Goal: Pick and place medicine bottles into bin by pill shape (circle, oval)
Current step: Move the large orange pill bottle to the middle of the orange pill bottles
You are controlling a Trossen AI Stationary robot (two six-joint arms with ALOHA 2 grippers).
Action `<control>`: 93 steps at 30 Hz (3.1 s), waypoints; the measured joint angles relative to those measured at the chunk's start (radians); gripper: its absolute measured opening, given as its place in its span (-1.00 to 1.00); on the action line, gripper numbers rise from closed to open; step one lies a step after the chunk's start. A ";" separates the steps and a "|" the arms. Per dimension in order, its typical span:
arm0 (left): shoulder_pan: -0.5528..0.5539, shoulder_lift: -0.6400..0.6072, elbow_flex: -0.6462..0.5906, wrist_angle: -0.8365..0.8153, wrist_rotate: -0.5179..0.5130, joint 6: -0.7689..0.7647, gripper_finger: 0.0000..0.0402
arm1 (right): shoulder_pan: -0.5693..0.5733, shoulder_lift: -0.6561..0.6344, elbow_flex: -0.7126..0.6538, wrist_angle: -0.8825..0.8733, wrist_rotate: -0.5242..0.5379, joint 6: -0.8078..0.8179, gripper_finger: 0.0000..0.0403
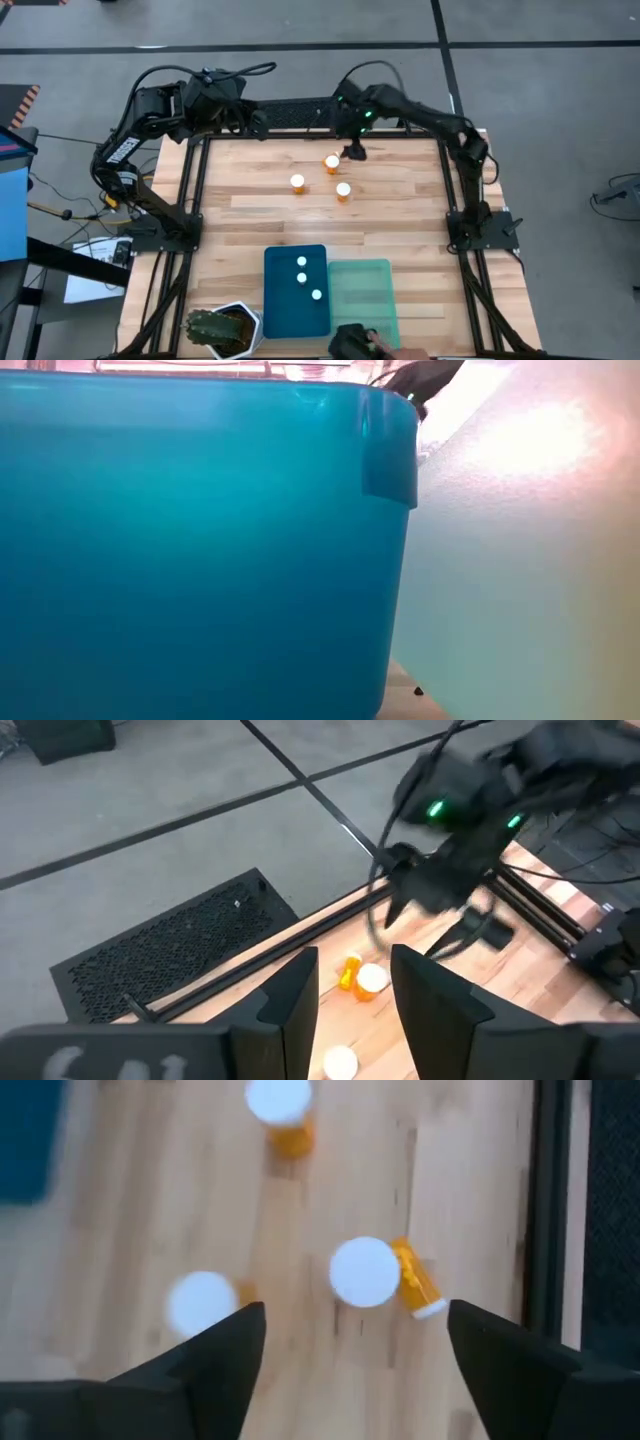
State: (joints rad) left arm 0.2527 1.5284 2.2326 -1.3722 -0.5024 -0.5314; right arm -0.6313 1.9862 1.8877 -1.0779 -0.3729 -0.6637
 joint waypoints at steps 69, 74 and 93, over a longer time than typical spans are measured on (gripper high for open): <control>0.022 0.030 0.000 -0.029 0.052 0.015 -0.36 | 0.100 0.242 0.012 0.073 0.243 -0.156 -0.08; 0.022 0.030 0.000 -0.029 0.052 0.016 -0.36 | 0.103 0.224 0.010 0.026 0.241 -0.155 -0.06; 0.022 0.030 0.000 -0.029 0.053 0.003 -0.36 | 0.036 0.198 0.015 0.228 0.347 -0.191 -0.05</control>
State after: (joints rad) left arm 0.2745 1.5581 2.2322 -1.4009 -0.4499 -0.5285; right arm -0.5954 2.1841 1.9025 -0.8496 -0.0263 -0.8542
